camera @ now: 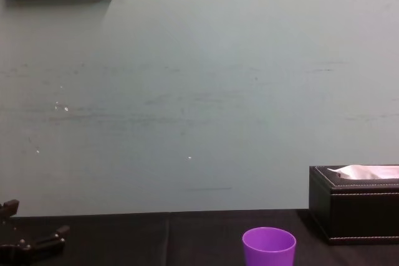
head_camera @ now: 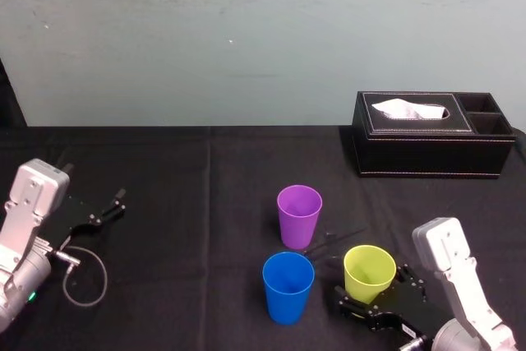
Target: Stack the three plastic cups sequentially using one hand.
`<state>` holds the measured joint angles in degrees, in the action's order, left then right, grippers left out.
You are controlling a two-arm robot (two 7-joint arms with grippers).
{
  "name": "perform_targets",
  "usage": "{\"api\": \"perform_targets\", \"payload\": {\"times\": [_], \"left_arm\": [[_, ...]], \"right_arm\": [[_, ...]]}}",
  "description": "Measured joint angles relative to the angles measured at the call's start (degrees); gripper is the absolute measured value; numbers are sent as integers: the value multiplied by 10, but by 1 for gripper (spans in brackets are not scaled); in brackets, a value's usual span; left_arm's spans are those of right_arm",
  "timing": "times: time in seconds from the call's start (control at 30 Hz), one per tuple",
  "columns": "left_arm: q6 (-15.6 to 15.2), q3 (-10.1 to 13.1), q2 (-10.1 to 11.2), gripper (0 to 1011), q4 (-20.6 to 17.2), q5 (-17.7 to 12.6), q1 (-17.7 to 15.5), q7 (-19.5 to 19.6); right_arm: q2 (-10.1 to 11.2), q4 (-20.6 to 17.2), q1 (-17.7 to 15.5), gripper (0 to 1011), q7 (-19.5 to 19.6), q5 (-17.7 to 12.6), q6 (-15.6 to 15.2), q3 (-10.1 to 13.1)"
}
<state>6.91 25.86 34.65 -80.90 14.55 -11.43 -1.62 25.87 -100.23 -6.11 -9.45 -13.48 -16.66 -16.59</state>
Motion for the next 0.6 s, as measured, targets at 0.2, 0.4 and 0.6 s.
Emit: {"api": "perform_targets", "payload": {"times": [0.2, 0.4, 0.6], "left_arm": [[0, 0, 0, 1000, 0, 0, 0, 0], [0, 0, 0, 1000, 0, 0, 0, 0], [0, 0, 0, 1000, 0, 0, 0, 0]], "right_arm": [[-10, 7, 3, 1003, -8, 7, -1, 5], [-13, 8, 4, 1003, -13, 9, -2, 7], [-20, 5, 0, 1003, -10, 21, -4, 13]]}}
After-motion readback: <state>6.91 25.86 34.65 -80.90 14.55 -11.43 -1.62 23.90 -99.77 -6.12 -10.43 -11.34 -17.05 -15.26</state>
